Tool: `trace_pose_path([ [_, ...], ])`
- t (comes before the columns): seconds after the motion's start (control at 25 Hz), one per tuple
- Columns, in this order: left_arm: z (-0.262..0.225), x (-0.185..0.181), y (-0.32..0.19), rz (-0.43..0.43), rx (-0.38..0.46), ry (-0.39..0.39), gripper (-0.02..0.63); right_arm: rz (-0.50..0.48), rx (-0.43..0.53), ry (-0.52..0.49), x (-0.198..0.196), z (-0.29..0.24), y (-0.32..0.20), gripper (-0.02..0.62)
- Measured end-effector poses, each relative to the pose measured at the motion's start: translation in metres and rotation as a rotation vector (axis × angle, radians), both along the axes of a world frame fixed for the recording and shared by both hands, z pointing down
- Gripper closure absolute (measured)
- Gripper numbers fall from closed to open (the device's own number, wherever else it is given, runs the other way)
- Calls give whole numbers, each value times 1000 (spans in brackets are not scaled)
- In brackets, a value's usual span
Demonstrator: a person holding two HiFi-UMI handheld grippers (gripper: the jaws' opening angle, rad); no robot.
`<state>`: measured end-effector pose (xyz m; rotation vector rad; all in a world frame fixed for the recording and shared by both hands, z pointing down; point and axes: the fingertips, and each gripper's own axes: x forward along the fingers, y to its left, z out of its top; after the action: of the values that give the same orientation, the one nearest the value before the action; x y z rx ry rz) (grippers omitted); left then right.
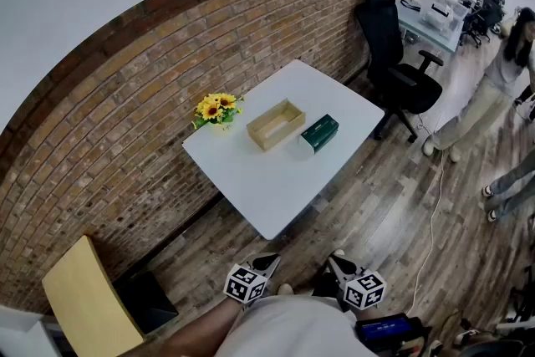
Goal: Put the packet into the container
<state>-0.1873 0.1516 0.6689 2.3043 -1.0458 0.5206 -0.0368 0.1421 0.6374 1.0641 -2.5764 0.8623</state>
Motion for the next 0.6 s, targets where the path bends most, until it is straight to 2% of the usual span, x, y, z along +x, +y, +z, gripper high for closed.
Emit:
trace_pose_path([
  [0.28, -8, 12, 6, 30, 41, 0, 598, 87, 40, -63, 13, -15, 3, 589],
  [0.6, -15, 26, 10, 60, 63, 10, 598, 120, 45, -39, 28, -16, 13, 589],
])
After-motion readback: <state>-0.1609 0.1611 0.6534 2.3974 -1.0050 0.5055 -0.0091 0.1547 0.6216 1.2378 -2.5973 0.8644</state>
